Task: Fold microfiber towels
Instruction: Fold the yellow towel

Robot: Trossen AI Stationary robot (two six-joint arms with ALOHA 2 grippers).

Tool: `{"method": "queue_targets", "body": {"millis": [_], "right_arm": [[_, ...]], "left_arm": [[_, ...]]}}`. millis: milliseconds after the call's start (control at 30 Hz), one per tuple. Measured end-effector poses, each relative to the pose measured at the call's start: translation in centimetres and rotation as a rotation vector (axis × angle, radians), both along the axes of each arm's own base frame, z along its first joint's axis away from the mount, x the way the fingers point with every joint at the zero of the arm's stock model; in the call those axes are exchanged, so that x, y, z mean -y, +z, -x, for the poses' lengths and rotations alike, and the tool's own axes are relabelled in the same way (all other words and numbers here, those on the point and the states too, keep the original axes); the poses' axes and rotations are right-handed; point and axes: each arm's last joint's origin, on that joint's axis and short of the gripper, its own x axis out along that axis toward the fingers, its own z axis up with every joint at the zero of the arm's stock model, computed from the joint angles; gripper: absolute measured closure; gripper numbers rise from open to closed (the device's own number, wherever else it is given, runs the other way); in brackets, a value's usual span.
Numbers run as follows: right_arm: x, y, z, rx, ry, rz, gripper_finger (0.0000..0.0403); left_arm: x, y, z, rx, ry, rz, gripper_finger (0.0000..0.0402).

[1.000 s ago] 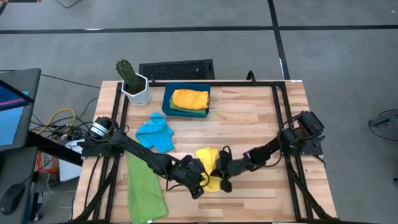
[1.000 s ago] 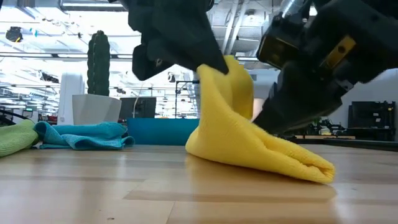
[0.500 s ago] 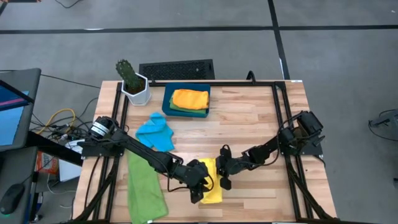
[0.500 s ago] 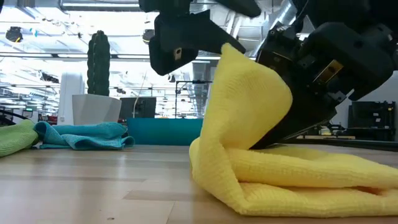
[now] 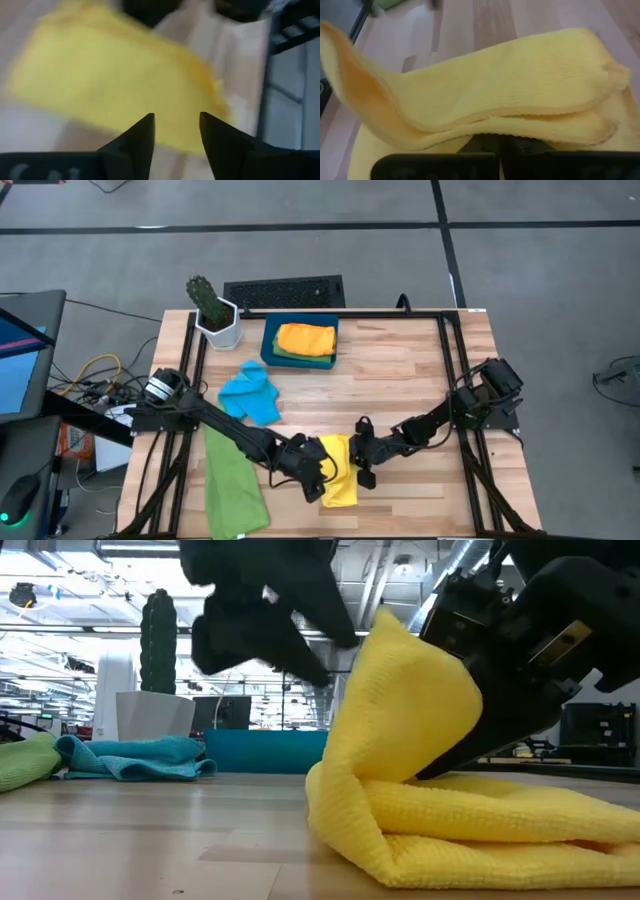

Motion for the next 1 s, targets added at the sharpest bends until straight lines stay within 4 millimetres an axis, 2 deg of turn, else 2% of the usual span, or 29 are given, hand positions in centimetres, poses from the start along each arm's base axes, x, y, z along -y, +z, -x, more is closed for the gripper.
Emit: {"method": "queue_targets", "body": {"millis": [167,300,367,667,833,900,1000], "right_arm": [[0.0,0.0,0.0,-0.004,-0.003,0.003,0.0375],[0.1,0.7,0.2,-0.006,-0.001,0.004,0.0378],[0.3,1.3,0.5,-0.015,-0.001,0.009,0.0381],[1.1,5.8,2.3,0.000,0.003,0.018,0.0377],[-0.5,8.3,2.4,0.207,-0.005,-0.046,0.0380],[-1.4,8.2,2.0,0.273,0.007,-0.076,0.0382],[-2.6,6.3,1.5,0.267,-0.002,-0.107,0.0383]], "left_arm": [[1.5,-0.5,-1.1,0.118,-0.035,0.034,0.0293],[1.9,-2.4,-1.4,0.065,-0.058,0.023,0.0322],[2.2,-2.7,-1.7,0.063,-0.086,0.034,0.0331],[2.4,-1.8,-2.1,0.127,-0.173,0.051,0.0345],[2.3,-1.8,-2.1,0.125,-0.189,0.043,0.0345],[2.2,-1.6,-2.0,0.114,-0.178,0.052,0.0345],[1.7,0.2,-1.4,0.117,-0.168,0.066,0.0345]]}}
